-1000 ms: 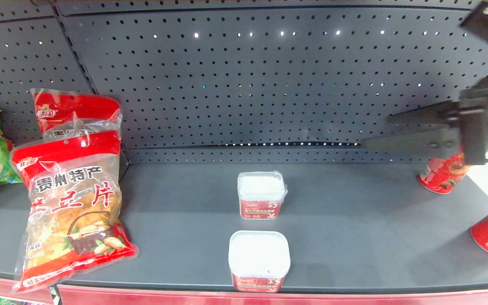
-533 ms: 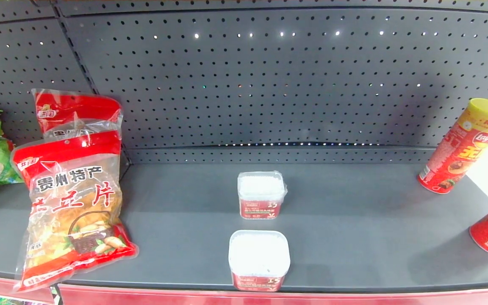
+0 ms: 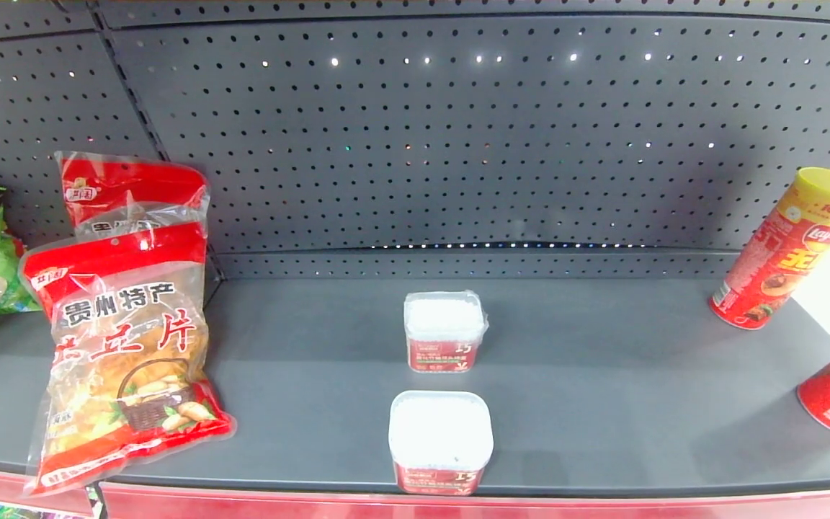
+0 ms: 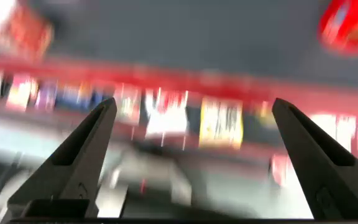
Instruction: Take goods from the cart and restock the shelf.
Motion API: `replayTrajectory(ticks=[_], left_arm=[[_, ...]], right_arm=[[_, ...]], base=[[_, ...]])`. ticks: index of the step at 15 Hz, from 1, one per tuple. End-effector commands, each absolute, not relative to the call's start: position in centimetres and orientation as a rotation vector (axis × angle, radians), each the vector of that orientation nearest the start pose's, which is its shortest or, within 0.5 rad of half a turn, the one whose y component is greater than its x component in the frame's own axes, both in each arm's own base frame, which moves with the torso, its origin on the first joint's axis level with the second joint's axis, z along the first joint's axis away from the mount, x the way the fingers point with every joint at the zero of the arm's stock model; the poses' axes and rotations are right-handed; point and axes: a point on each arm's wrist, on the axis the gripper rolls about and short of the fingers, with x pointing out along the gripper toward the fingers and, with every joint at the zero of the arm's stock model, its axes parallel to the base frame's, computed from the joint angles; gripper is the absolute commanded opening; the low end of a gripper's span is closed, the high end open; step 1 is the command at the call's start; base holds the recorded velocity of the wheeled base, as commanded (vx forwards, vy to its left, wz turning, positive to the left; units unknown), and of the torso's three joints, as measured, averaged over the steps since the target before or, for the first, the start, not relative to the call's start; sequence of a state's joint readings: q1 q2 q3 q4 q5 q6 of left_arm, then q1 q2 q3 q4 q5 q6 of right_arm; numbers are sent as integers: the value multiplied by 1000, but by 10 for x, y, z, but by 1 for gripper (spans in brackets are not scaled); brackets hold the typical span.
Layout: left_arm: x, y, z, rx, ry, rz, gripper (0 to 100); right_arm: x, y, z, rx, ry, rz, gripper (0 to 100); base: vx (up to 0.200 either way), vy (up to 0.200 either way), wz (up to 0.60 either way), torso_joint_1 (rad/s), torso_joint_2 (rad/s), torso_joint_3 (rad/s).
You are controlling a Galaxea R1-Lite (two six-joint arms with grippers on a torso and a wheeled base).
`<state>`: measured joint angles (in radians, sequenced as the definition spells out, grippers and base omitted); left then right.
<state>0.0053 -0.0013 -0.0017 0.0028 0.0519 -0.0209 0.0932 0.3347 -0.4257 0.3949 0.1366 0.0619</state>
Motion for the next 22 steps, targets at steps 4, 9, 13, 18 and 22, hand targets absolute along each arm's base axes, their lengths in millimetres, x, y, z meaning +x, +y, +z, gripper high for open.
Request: replayTrajectory(ticks=[4, 9, 13, 18, 22], left_arm=[[-23, 1, 76, -21, 1, 58, 100], [-23, 1, 76, -21, 1, 58, 100], [-23, 1, 76, -21, 1, 58, 100], [-23, 1, 76, -21, 1, 58, 100], [-23, 1, 76, -21, 1, 58, 100]], right_arm=[[3, 1, 93, 22, 154, 100, 100], [-18, 2, 77, -35, 52, 32, 100], [-23, 0, 76, 2, -2, 0, 100], [-23, 0, 76, 0, -2, 0, 100], [-23, 0, 76, -2, -2, 2, 100]], base=[[0, 0, 0, 0, 0, 0], [0, 0, 0, 0, 0, 0], [0, 0, 0, 0, 0, 0], [0, 0, 0, 0, 0, 0], [0, 0, 0, 0, 0, 0]])
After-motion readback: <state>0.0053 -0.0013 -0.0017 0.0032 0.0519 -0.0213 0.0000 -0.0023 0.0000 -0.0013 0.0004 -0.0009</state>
